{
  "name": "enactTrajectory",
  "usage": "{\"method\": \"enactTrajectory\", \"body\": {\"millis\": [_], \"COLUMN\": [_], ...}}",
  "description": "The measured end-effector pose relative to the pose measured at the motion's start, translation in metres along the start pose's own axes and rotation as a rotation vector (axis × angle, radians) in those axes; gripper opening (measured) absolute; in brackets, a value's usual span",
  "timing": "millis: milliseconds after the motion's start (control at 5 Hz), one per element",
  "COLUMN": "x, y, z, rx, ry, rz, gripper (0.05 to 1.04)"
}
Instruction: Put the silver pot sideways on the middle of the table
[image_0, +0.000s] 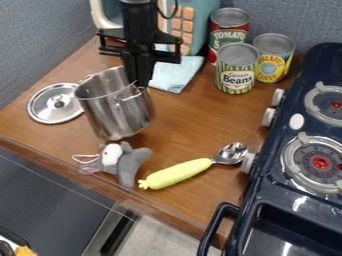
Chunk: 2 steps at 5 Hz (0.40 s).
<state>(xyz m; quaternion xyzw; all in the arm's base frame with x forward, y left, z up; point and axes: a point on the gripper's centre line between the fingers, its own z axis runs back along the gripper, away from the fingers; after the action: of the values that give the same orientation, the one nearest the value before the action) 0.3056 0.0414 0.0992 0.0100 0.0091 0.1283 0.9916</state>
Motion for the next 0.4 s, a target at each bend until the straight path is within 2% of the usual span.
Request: {"method": "enactTrajectory", "body": {"millis": [200, 400], "x": [-0.005, 0.0], "y": [-0.017, -0.029], "z": [0.009, 0.017], "rx": [-0.114, -0.287], "ry": [0.043, 0.068], "rz": [0.049, -0.103], "gripper": [0.058, 0.058]}}
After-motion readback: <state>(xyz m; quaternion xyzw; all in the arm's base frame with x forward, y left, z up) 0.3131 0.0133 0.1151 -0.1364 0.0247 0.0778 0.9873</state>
